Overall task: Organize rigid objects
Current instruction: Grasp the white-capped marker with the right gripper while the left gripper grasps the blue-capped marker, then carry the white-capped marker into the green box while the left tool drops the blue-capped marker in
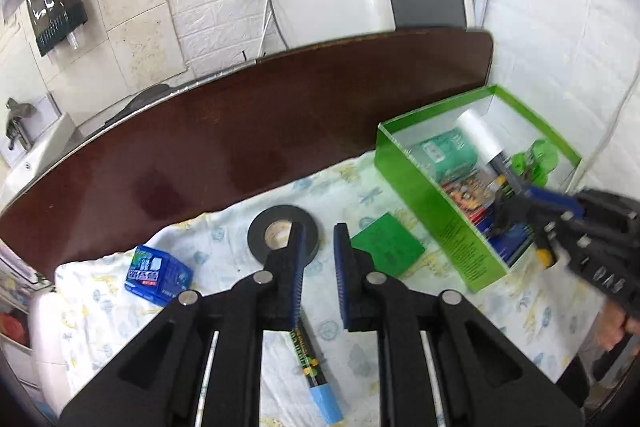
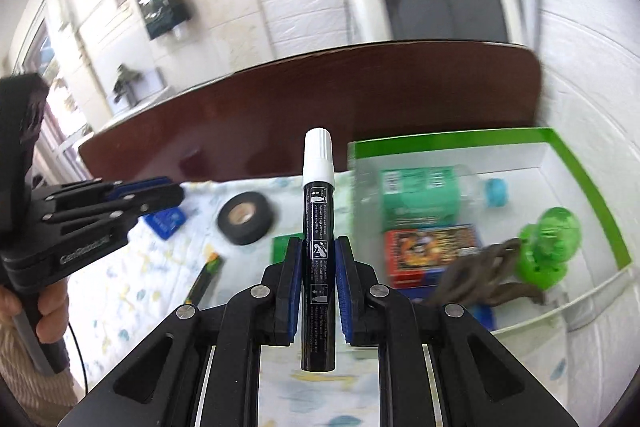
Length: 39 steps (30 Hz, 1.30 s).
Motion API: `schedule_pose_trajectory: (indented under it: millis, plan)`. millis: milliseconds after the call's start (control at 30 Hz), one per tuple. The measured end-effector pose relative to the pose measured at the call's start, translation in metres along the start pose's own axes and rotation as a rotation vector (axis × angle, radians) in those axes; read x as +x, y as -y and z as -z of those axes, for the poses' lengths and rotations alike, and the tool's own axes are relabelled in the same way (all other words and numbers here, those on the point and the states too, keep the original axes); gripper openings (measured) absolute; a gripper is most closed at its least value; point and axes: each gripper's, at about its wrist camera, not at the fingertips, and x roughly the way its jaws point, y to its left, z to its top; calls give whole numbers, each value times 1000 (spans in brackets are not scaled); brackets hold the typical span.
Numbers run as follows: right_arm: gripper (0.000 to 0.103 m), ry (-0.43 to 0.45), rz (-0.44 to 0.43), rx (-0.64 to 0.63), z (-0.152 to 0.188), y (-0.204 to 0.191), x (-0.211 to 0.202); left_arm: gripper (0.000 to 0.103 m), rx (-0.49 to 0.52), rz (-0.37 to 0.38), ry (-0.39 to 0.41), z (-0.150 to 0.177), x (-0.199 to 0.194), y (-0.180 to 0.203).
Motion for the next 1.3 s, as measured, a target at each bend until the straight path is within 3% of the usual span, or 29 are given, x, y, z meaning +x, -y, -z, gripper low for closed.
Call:
schedule_pose_trajectory:
  millis: [67,133,167,233,300,500,600,833,933,1100,1300]
  plan:
    - [17,4,-7,8,4,8,-3,17,2,-25,-63,18,11,-2]
    - [17,-3,-29,6,9,9,-4,42,-12,-37,-144,41,22,-8]
    - [17,-8,-42,6,10,11,-1,44,-20,-50,-190,54,31,-9]
    - [17,-17,-66,9,8,12,6,38,-32,-66,-268,73,50,-9]
    - [17,-19,-76,12,8,12,10,18,-24,-89,-325,86,67,-7]
    - [17,-15,-107,12,12,14,8,14,-99,-39,-267,73,57,-14]
    - [17,12,-81,39,9,27,-1,14,-64,-34,-182,46,33,-1]
    - [17,75,24,178,-12,81,-19,14,63,76,-23,-36,3,67]
    - [17,69,60,237,-14,101,-16,14,100,132,-40,-56,19,102]
    - [17,60,97,318,-14,126,-7,14,128,163,-91,-69,53,138]
    - [17,48,122,337,-17,139,3,17,127,127,-114,-76,73,149]
